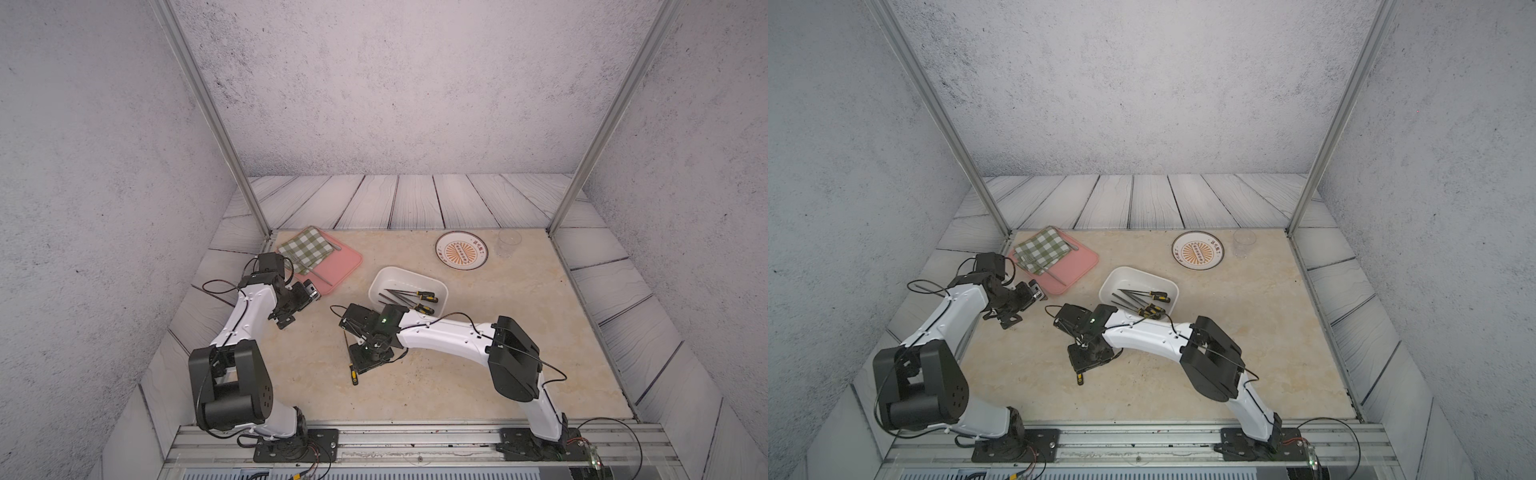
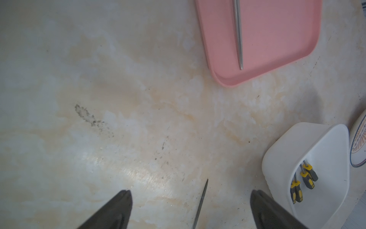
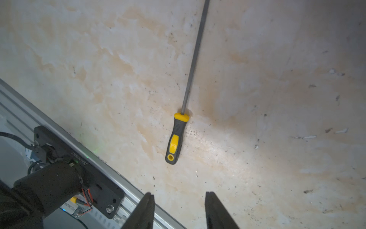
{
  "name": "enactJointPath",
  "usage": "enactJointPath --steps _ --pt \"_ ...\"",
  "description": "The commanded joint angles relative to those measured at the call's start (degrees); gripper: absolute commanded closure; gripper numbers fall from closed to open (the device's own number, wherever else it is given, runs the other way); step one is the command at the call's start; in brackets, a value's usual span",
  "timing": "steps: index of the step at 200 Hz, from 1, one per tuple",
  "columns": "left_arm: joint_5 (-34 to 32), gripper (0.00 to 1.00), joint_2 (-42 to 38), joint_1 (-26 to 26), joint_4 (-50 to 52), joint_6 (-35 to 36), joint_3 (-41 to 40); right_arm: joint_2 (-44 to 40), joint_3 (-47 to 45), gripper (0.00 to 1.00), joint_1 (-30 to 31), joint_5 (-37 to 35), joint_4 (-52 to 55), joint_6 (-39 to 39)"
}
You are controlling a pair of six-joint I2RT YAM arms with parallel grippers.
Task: Put the file tool into the storage box
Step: Pick up the file tool from the center of the board.
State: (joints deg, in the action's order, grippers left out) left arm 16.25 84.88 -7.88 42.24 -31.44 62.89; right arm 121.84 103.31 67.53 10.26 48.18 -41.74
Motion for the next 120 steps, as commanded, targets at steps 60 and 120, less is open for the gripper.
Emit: enactJointPath --steps 60,120 --pt "2.2 0.01 -3.1 -0.6 1.0 1.3 -2.9 10.2 12.0 0.52 1.4 -2.7 6.1 1.8" --pt "3.7 0.01 -3.4 -0.6 -0.2 0.1 -2.3 18.0 19.0 0.52 1.4 -2.7 9.5 3.0"
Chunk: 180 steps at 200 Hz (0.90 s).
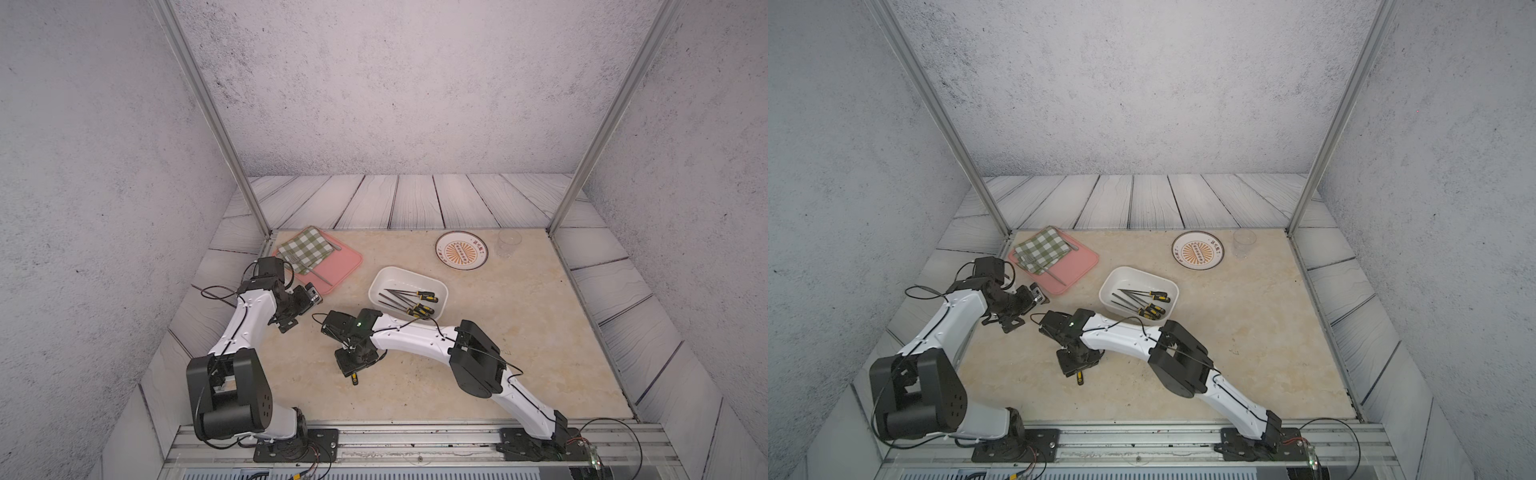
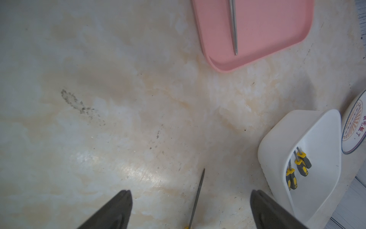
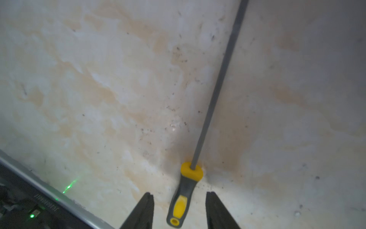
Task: Put the file tool into the storage box
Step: Pick up the file tool from the center of the board.
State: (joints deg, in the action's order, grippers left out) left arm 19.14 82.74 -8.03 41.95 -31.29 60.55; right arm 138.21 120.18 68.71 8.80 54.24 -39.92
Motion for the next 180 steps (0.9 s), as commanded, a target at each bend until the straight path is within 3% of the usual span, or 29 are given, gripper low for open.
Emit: enactJointPath --steps 1,39,71,86,130,156,180 --pt "0.9 0.01 -1.2 -0.4 0.1 0.0 0.1 1.7 2.2 0.52 0.2 -1.3 3.4 1.2" --pt "2.0 0.01 0.1 -0.4 0.1 -0.5 1.7 2.2 1.9 0.60 0.1 -1.8 3.7 2.5" --pt "2.3 0.01 0.7 -0.3 -0.6 -0.9 2.9 0.8 -0.2 0.83 0.0 -5.2 4.9 4.4" --pt "2.1 0.01 1.1 -0.4 0.1 -0.4 4.1 -1.7 -3.0 0.88 -0.4 -7.1 3.9 5.4" --pt "2.2 0.01 1.7 -0.3 0.7 0.1 6.6 -14.7 -12.6 0.92 -3.5 -12.6 0.4 10.7" --pt "3.5 0.01 1.7 -0.2 0.0 -0.7 6.7 -21.4 -14.2 0.93 -7.0 -14.5 1.5 17.3" --pt "3.9 0.01 2.2 -0.2 1.0 -0.8 7.9 -25.7 -14.5 0.92 -12.2 -11.8 1.2 26.2"
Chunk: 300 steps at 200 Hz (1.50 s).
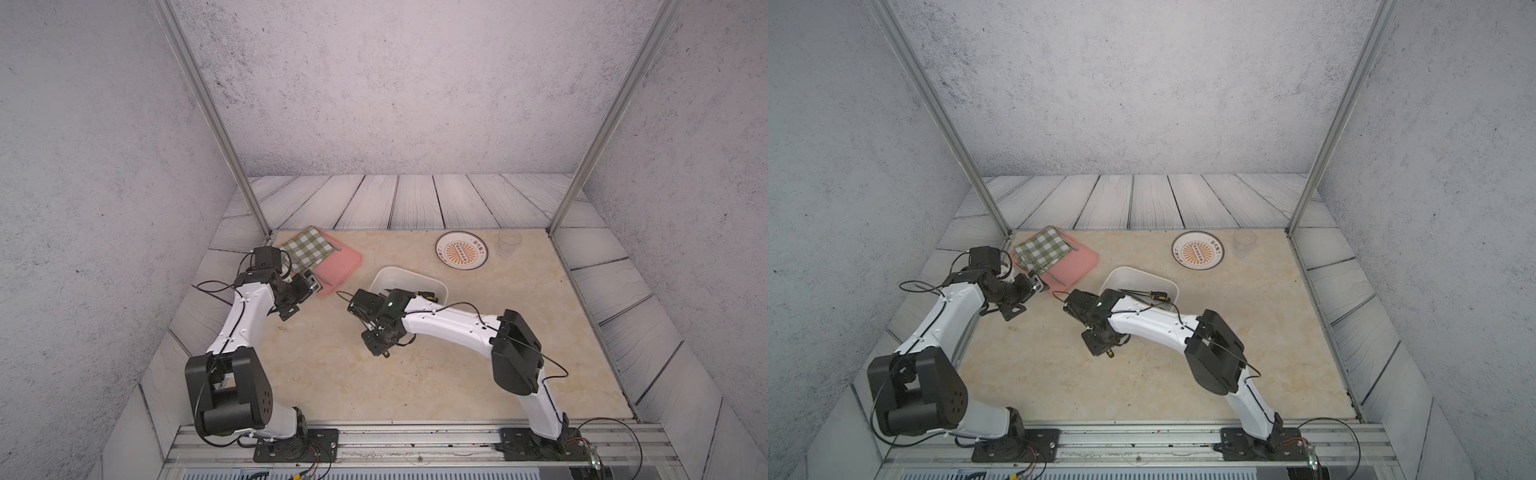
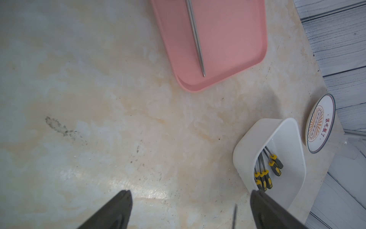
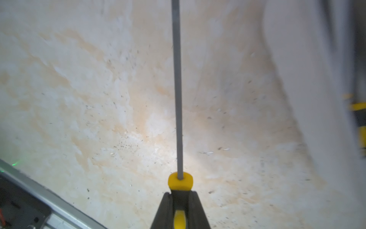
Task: Put the file tool into the storage box
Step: Pick up the file tool from the center of the board, then place the file tool in the storage box.
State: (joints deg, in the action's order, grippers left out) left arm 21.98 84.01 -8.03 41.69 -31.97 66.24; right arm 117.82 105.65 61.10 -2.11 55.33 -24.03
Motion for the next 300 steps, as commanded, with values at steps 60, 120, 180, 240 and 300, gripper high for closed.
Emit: enactJointPath --steps 60,120,180,240,300 --pt "3.6 0.01 1.0 2.8 -0.8 -3.7 3.4 0.1 7.0 0.94 -15.6 -1.0 5.4 29.1" --pt "3.7 0.01 5.6 8.4 -2.1 -5.3 7.5 6.0 6.4 0.96 -19.2 -4.9 2.7 36.4" --pt "1.3 0.01 8.4 9.5 0.1 -4.2 9.9 9.1 2.7 0.97 -21.6 -6.1 -0.9 41.0" --pt "0.6 0.01 9.8 10.0 -0.7 -4.9 9.6 9.4 -1.9 0.97 -22.8 -6.3 -4.8 42.1" --pt "-0.2 0.02 11.4 11.8 -1.2 -5.8 10.5 10.9 -4.8 0.97 -22.9 -7.6 -8.9 43.4"
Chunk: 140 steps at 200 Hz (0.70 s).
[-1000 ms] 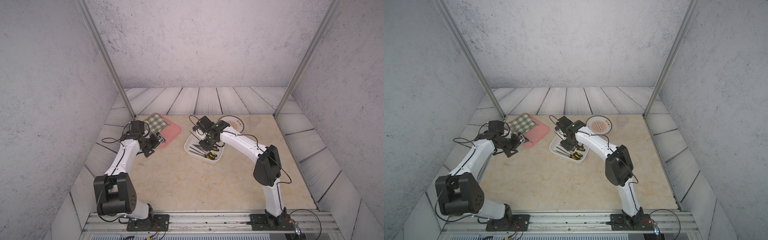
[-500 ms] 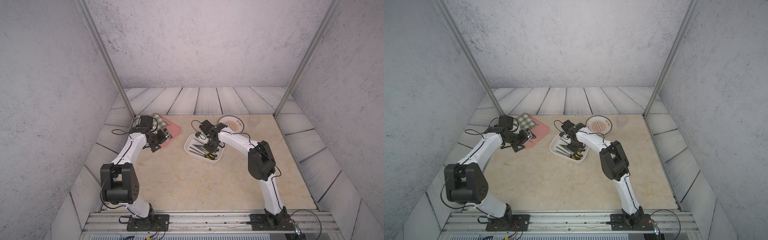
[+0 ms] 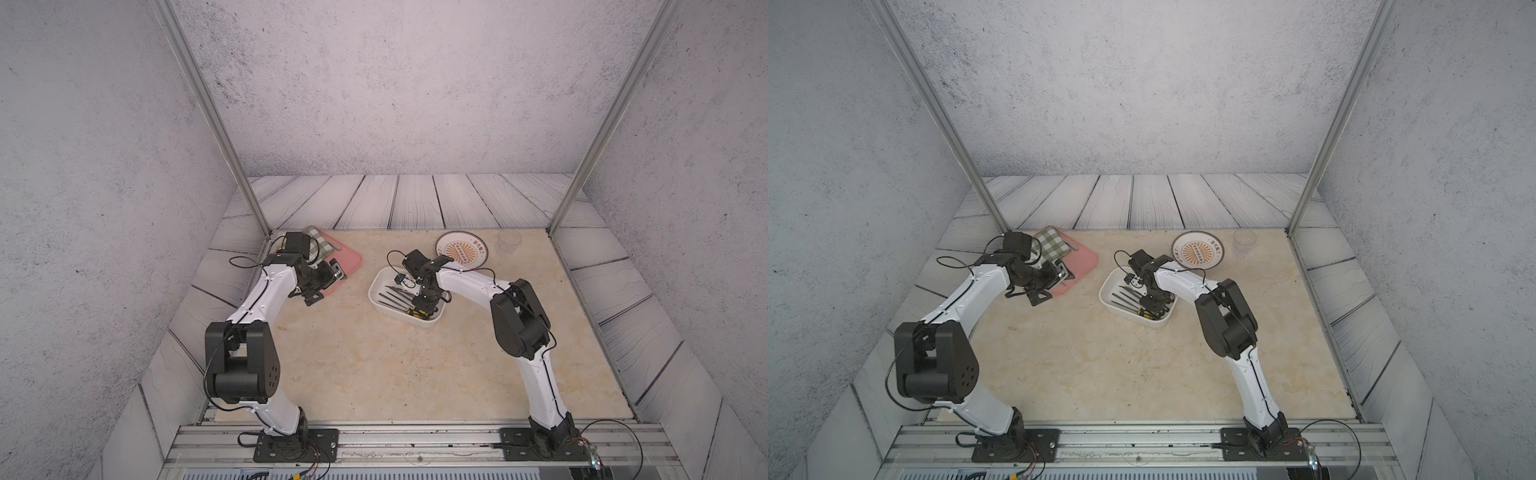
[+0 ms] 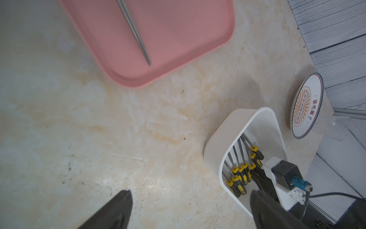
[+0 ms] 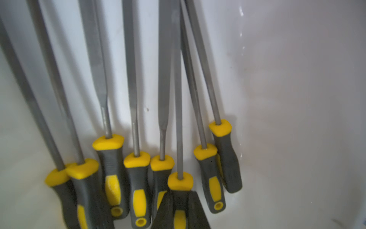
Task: Put the file tool into the storage box
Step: Place the file tool in the storage box.
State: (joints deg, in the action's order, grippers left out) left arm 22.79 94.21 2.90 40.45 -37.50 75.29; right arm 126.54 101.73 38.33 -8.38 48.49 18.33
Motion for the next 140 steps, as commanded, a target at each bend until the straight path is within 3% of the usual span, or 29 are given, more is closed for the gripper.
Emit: enactJointPath --steps 1,118,140 --pt "-1.0 0.02 1.2 0.9 0.1 -0.3 1.4 2.2 -0.9 0.97 -0.1 -1.4 -2.1 1.1" --pt "-1.7 0.02 2.4 2.0 0.7 -0.2 3.0 0.8 -0.1 0.88 0.0 4.4 -0.4 1.3" --pt "-1.7 0.02 2.6 2.0 0.9 0.0 3.4 0.7 0.6 0.75 0.0 3.8 0.2 1.1"
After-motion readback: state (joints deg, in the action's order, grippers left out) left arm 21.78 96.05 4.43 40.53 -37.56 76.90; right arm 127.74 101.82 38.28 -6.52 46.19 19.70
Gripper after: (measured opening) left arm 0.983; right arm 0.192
